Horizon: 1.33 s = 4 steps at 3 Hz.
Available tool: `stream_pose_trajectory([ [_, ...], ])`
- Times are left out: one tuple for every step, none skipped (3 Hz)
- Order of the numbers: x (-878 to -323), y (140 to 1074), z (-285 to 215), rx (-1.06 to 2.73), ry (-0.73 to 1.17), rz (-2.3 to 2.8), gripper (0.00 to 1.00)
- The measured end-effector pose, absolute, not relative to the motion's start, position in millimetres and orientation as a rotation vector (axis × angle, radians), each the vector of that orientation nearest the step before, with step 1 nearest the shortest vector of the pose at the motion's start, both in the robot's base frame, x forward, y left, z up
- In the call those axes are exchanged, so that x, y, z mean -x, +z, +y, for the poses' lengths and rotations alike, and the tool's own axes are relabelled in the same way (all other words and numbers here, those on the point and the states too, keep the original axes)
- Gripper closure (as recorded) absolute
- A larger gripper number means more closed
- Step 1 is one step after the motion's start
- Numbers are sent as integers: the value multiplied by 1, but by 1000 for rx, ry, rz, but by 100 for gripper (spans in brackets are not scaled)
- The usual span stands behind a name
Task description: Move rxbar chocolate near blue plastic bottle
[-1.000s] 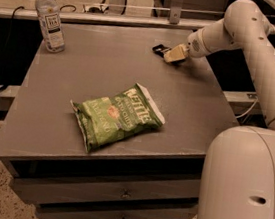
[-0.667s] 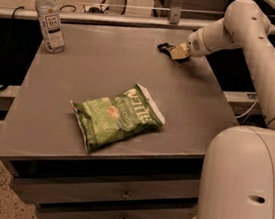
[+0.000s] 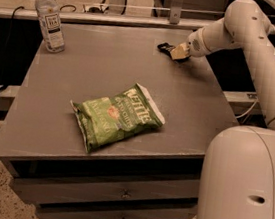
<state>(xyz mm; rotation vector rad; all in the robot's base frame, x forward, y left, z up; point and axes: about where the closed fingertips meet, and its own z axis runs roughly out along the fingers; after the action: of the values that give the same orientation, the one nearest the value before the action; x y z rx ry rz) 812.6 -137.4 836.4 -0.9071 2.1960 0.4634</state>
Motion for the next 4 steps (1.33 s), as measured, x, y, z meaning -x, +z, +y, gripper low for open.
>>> stream_pose_trajectory([
  [-813,836,-137,907,463,2196,100],
  [-813,837,-137,907,463,2196,100],
  [-813,837,-137,907,463,2196,100],
  [-813,836,-137,907,463,2196,85],
])
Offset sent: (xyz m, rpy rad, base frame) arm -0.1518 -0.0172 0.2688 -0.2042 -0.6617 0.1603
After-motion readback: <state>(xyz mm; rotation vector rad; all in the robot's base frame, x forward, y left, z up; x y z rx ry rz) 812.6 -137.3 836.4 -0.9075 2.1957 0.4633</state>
